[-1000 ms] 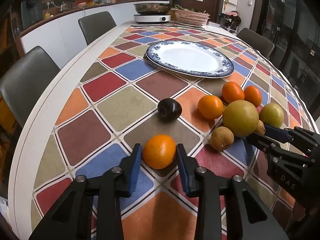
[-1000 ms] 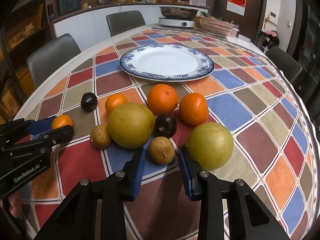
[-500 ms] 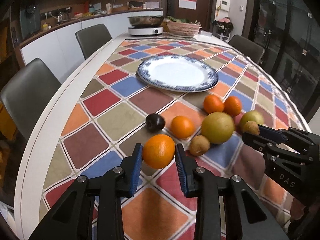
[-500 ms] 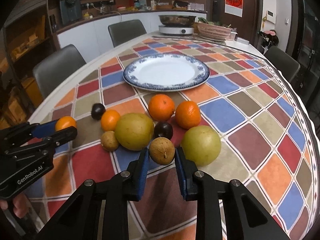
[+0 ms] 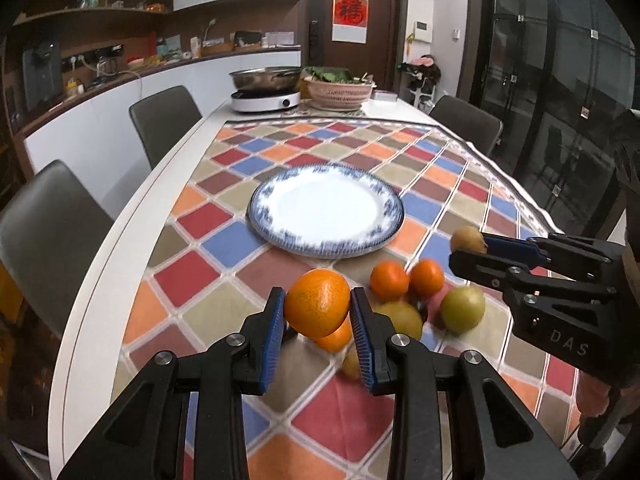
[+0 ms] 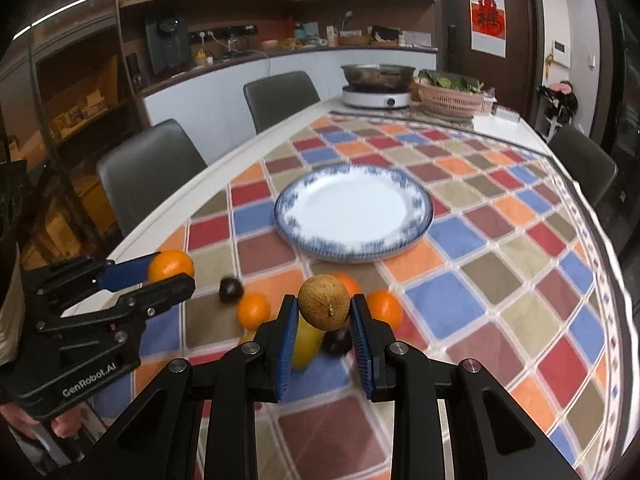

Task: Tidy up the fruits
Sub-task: 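Carry the orange to the plate with the left gripper while the right gripper carries a brown kiwi there, then open both grippers to drop the orange and kiwi onto the plate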

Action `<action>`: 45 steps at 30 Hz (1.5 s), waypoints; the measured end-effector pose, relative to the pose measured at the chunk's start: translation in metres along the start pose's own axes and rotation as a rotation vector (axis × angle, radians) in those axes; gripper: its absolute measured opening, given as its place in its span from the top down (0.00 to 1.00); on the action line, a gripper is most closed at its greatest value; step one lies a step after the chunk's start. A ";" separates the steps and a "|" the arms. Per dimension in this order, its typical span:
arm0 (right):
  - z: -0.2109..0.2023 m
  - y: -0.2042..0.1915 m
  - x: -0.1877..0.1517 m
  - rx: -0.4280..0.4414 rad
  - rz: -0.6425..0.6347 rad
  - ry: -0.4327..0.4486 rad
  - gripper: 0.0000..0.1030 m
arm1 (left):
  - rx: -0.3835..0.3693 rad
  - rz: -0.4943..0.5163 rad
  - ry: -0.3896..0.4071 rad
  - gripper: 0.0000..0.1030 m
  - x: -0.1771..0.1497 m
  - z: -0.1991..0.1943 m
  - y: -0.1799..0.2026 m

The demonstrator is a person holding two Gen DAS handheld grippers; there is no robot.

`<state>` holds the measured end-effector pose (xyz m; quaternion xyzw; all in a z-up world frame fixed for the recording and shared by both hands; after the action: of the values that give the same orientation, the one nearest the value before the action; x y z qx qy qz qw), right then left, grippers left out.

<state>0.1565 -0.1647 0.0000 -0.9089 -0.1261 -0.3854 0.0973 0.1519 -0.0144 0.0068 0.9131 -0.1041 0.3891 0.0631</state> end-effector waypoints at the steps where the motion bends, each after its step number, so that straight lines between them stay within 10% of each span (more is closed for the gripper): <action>1: 0.002 0.002 0.008 0.002 -0.005 0.005 0.73 | -0.004 0.001 0.001 0.68 0.005 0.002 0.000; 30: 0.151 0.056 0.078 0.053 0.067 -0.276 0.73 | -0.091 -0.032 -0.265 0.68 0.077 0.168 -0.025; 45: 0.098 0.057 0.072 -0.009 0.083 -0.145 0.59 | 0.031 0.023 -0.162 0.48 0.068 0.102 -0.014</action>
<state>0.2883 -0.1805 -0.0197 -0.9393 -0.0934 -0.3148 0.0998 0.2725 -0.0304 -0.0150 0.9411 -0.1135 0.3165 0.0361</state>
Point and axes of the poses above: each gripper's, at about its wrist camera, not at the fingertips, and z roughly the way its jaws point, y to its right, x to its top, the point moved 1 cm from there along z, roughly the way its jaws point, and after that the axes turned 1 degree about -y, right-handed, at the moved point
